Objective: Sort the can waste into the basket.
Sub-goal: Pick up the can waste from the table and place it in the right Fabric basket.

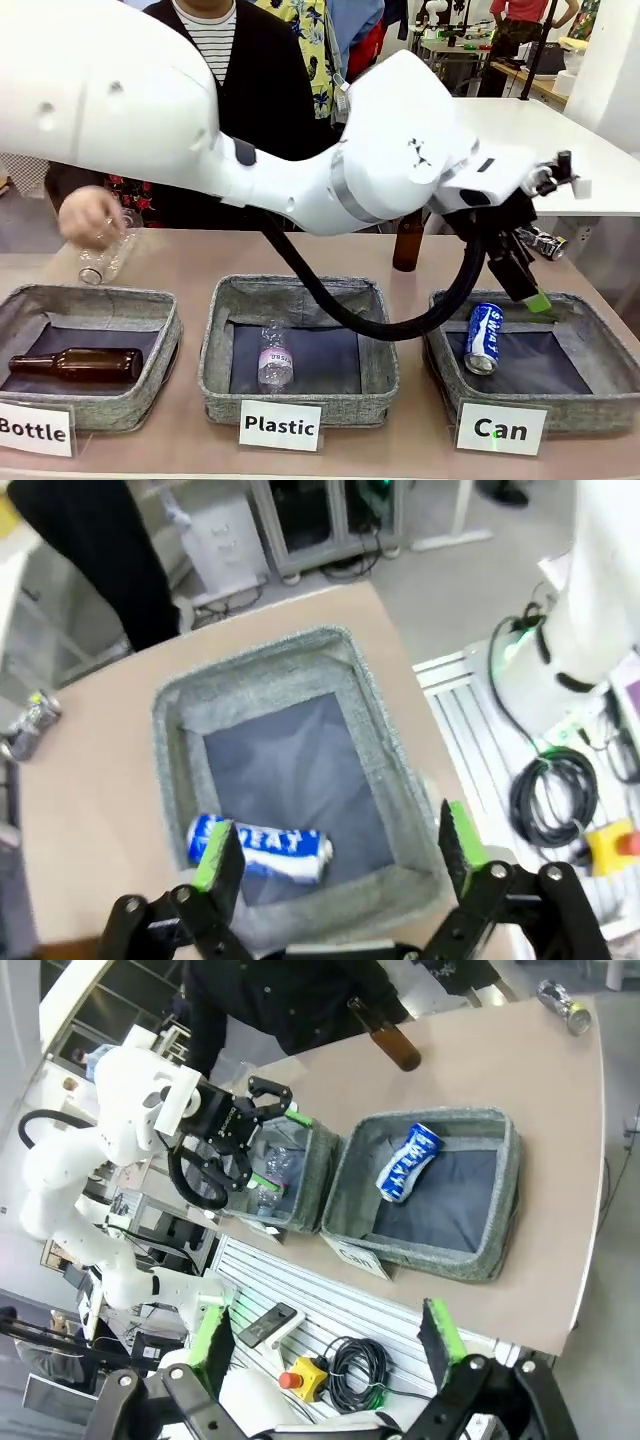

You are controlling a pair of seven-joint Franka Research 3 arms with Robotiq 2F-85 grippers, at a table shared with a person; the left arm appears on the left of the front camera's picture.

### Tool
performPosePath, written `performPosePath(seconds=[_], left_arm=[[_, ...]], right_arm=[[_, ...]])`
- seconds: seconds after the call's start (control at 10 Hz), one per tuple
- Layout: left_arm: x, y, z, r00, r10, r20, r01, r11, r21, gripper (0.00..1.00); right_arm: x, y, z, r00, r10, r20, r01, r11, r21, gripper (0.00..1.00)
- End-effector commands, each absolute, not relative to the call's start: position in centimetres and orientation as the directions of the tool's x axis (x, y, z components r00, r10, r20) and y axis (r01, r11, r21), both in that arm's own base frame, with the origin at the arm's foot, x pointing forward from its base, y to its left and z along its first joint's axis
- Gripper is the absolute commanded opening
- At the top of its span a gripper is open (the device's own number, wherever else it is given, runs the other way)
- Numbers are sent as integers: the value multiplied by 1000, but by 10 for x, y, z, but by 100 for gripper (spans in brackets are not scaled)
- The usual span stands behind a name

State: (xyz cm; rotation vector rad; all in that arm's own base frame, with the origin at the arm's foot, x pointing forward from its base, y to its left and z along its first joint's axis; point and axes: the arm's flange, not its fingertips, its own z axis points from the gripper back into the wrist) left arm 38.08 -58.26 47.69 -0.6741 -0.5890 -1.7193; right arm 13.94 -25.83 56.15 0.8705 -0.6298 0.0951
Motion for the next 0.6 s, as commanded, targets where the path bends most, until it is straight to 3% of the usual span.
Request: performPosePath(seconds=[0.0, 0.3, 0.5], left_arm=[[360, -513, 499, -2, -721, 693, 990, -97, -98, 100], [348, -432, 518, -19, -703, 711, 986, -131, -103, 100], [346, -400, 533, 35, -645, 764, 987, -99, -129, 100]], right_arm=[[161, -235, 564, 817, -163, 553, -366, 595, 716, 100], [189, -187, 562, 845, -79, 529, -408, 546, 732, 100], [193, -174, 565, 842, -86, 533, -419, 519, 745, 100]])
